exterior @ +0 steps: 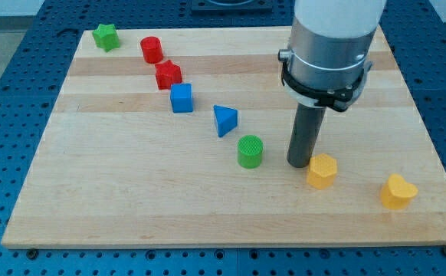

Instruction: Move the green circle towards blue triangle

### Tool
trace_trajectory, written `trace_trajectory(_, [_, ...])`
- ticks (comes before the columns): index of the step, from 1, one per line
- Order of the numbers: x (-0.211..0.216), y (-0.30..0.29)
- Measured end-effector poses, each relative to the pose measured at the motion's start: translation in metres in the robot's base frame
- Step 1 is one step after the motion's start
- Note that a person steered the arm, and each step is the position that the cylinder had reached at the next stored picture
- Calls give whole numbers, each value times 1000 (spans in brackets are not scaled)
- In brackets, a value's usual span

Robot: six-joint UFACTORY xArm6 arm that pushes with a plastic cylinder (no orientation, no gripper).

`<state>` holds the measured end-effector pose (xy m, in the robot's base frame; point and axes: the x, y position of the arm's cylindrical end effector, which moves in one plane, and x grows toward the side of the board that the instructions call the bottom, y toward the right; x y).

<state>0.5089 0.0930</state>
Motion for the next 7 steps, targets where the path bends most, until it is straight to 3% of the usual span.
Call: trace_trajectory(7, [22, -84])
